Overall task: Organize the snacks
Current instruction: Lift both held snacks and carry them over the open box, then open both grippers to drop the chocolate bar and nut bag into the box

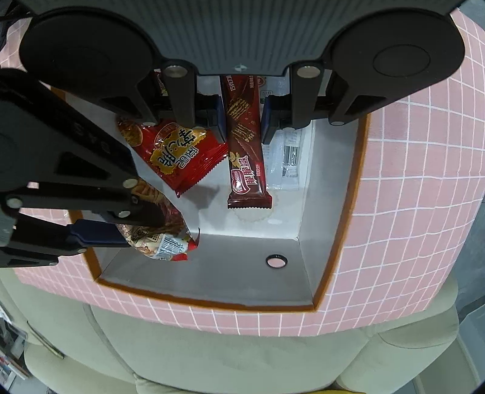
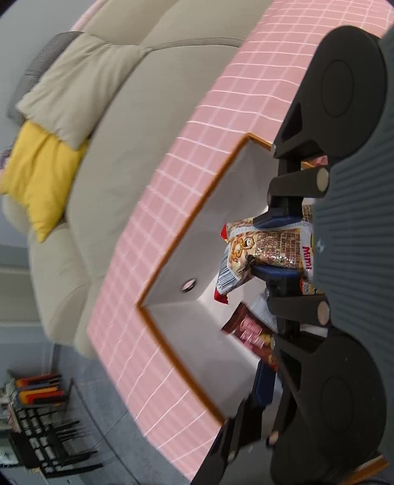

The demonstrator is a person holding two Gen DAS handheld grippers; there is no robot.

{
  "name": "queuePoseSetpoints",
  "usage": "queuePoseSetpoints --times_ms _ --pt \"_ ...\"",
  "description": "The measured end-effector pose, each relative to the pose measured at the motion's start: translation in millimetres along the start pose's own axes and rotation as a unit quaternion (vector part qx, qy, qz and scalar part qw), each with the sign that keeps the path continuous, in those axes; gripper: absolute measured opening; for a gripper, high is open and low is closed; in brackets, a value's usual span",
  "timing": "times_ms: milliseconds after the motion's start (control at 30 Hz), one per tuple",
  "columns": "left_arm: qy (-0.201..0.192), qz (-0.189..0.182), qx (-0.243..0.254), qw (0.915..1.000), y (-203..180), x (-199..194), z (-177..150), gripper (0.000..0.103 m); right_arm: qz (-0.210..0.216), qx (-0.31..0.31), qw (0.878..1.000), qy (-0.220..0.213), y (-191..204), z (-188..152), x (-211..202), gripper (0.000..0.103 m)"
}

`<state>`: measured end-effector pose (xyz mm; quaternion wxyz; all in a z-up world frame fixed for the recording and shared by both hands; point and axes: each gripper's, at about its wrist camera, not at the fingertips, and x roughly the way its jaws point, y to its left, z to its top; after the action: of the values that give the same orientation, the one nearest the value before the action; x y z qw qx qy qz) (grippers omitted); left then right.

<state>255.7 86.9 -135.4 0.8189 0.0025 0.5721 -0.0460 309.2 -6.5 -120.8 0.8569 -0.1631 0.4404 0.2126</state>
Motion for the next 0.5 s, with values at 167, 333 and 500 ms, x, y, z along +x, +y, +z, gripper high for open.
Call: queuePoseSetpoints --times_ms 167,333,500 --pt "0.018 0.005 0.006 0.9998 -4.1 13.9 3.1 0.026 -0.013 -0.013 0.999 0.028 0.1 -4.0 16.5 0.023" --pt "0.026 0.001 0.008 0.9996 -5.5 21.7 3.8 0.026 -0.014 -0.017 0.999 0.042 -2.1 -6.9 24.7 0.023" --pt "0.029 0.006 0.012 0.9995 -6.6 22.3 4.2 0.026 -0.01 -0.017 0.999 0.045 -2.3 -5.5 27.8 0.03"
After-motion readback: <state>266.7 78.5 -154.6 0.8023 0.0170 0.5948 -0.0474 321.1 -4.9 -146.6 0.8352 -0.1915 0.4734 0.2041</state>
